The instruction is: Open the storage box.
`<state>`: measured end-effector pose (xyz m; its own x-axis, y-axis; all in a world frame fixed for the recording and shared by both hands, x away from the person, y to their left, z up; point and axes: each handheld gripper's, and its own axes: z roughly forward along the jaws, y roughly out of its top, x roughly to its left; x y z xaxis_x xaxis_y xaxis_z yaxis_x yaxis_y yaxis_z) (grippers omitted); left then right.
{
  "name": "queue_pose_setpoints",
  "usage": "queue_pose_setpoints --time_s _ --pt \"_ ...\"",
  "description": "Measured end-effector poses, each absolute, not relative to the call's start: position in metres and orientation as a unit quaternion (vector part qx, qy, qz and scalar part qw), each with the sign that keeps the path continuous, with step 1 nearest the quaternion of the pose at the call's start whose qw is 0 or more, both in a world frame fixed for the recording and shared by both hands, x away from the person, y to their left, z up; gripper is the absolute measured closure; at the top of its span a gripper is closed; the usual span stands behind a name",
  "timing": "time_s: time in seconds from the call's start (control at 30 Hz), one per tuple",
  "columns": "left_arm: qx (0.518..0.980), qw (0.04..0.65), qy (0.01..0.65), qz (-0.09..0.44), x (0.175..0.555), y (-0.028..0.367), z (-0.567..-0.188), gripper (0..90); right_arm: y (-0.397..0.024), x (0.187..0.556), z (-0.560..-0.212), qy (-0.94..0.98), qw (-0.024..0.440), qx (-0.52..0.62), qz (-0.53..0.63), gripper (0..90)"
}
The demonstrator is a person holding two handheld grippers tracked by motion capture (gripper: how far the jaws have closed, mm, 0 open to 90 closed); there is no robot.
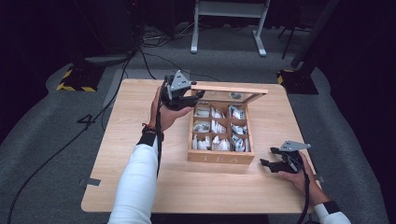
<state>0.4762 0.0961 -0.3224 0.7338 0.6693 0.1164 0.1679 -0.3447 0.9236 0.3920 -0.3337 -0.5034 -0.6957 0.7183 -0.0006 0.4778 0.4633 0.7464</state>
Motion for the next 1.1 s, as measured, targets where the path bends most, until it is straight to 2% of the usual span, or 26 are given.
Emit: queue_pose_setpoints --time_s 1.1 --pt "0.761 0.508 0.319 0.249 0.538 0.092 -0.304 57.4 -0.334 0.392 -0.503 0.834 0.15 0.367 0.384 24.9"
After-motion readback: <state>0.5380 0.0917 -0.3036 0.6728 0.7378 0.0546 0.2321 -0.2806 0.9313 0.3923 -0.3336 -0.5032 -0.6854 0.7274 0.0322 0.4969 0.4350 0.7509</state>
